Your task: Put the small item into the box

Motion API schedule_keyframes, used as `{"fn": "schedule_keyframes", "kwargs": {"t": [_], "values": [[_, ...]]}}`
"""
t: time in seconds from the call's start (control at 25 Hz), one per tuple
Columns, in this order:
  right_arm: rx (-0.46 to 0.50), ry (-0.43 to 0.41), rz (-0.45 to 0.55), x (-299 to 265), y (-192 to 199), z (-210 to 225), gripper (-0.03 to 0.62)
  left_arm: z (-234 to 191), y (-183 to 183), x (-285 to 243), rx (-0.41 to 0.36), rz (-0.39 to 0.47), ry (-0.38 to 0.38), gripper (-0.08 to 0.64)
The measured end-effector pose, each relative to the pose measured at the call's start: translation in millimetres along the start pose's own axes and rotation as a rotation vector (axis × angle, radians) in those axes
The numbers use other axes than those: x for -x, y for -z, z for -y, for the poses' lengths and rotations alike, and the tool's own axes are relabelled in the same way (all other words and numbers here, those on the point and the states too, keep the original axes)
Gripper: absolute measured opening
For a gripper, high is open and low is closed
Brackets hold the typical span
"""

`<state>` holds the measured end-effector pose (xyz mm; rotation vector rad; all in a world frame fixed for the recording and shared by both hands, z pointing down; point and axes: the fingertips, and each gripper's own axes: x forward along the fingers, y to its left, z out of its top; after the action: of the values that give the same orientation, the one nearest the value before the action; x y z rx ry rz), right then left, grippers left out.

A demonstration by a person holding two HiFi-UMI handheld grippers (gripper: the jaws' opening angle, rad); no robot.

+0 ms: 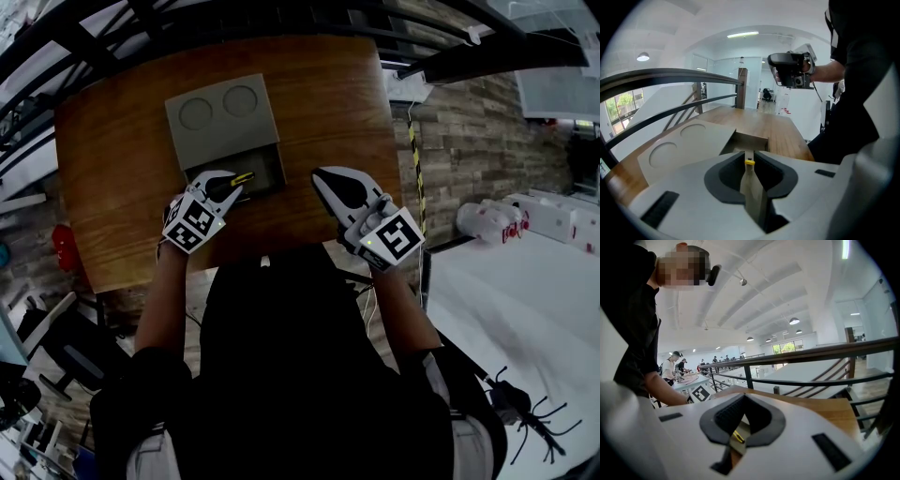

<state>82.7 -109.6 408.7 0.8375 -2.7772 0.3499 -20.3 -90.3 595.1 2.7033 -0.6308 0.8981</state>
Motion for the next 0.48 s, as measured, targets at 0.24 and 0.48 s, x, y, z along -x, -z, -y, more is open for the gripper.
{"fn": "schedule_keyframes", "kwargs": {"t": [0.24,0.48], "values": [[-0.012,-0.006,-0.001,-2.3,1.6,0.5,0.011,-1.6,5.9,-1.1,-0.004,-0.037,-0.008,0.071],[-0.039,-0.002,0.003,0.1,3.1,3.6,0.011,-3.8,11.0,-2.8,0.009,-0.066,-0.016,0.071]]}}
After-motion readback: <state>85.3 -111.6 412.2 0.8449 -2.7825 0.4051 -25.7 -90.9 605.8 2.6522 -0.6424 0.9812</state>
